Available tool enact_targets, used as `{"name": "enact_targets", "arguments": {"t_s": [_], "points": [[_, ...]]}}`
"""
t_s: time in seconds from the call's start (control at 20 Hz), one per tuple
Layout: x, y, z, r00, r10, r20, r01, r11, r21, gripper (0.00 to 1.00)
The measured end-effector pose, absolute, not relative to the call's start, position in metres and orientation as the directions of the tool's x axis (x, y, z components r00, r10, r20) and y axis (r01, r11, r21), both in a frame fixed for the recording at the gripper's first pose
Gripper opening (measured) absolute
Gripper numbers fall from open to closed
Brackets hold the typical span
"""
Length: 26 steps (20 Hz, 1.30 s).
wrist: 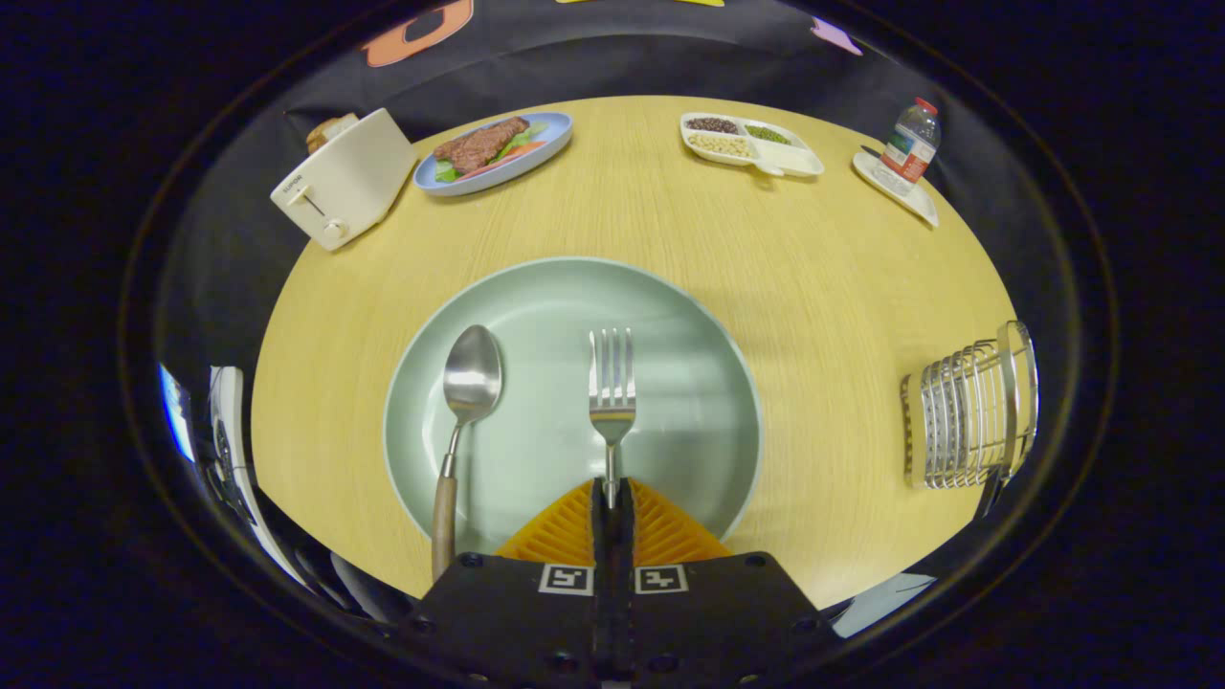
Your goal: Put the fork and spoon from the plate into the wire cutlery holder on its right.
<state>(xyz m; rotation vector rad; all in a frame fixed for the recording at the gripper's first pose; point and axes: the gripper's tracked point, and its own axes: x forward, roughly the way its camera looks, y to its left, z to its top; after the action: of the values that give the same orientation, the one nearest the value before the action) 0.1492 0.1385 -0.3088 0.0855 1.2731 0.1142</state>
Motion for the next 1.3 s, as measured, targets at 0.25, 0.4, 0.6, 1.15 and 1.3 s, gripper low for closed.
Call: {"name": "enact_targets", "arguments": {"t_s": [0.25,0.4,0.6,1.15,1.3], "points": [[0.147,0.132,-0.283,0.338,0.174,-0.925,-0.044,0.985,0.169,0.01],[0.146,0.118,-0.258,0.375,0.186,-0.908,-0.052,0.982,0.179,0.01],[0.140,0.073,-0.224,0.423,0.169,-0.890,-0.035,0.985,0.170,0.01],[0.134,-0.082,-0.176,0.512,0.044,-0.858,0.098,0.989,0.110,0.01],[0.121,-0.089,-0.186,0.485,0.059,-0.872,0.056,0.994,0.099,0.01]]}}
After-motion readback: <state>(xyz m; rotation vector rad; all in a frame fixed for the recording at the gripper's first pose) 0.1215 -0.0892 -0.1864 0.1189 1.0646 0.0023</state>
